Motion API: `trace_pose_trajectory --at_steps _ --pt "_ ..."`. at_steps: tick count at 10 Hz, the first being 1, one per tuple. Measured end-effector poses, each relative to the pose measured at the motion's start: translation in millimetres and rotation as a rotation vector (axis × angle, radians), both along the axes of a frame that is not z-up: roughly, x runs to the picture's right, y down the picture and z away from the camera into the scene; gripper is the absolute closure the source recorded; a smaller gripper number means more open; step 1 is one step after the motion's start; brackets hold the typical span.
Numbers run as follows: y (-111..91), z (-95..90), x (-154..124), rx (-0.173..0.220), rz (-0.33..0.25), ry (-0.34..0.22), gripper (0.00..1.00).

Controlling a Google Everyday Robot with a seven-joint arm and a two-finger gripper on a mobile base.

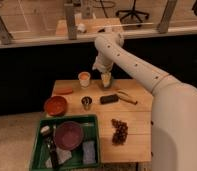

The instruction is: Place pepper in red bowl

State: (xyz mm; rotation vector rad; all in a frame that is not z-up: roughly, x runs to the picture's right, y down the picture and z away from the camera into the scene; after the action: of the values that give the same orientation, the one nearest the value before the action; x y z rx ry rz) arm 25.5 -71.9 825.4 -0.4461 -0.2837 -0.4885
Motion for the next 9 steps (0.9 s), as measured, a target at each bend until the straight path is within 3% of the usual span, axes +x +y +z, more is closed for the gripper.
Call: trace_pose_trajectory --at_steps 4,6,8,9 --pt "-4 3.3 -7 0.022 0.018 0.009 0.2" --pt "-8 7.9 -41 0.075 0.06 0.018 0.2" --pt "-9 11.5 -80 0.102 0.105 0.02 0.2" --pt "-9 12.5 -86 0.108 0.115 0.023 0.2"
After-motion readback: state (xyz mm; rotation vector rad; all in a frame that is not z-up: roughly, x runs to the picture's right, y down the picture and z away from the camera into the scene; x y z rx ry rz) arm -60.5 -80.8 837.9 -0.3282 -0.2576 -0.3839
